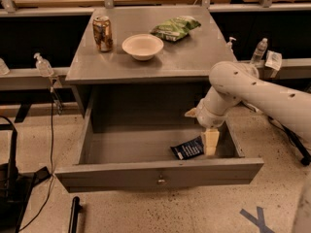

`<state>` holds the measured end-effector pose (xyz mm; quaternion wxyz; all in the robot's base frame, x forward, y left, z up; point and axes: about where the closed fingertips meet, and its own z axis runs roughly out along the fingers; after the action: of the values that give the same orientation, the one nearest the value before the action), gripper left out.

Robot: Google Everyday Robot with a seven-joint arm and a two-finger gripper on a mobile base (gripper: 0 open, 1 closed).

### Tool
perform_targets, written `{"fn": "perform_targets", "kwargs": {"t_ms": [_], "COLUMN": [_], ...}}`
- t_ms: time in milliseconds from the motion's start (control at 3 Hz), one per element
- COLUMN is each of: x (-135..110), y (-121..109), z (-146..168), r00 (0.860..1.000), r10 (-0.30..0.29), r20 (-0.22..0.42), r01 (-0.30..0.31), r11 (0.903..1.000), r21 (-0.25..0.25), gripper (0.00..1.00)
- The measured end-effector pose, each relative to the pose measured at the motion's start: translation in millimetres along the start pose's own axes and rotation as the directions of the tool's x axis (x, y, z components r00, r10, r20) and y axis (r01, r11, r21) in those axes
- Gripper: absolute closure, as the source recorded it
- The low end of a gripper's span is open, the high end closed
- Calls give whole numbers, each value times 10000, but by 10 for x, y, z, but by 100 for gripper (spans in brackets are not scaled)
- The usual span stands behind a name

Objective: Pick rxbar blueberry from top drawer and place on counter

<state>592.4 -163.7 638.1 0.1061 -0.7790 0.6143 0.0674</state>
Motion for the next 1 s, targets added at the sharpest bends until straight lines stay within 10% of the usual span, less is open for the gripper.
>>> {"fn": "perform_targets", "kwargs": {"t_ms": [333,1000], "x": [2,-126], "y": [159,281], "z": [329,521], "r00": [10000,9990], "r10": [41,-433], "r20": [44,79], "r01": [-36,440], "r11": [9929,9860], "r21": [-1193,-1607], "gripper": [0,0]}}
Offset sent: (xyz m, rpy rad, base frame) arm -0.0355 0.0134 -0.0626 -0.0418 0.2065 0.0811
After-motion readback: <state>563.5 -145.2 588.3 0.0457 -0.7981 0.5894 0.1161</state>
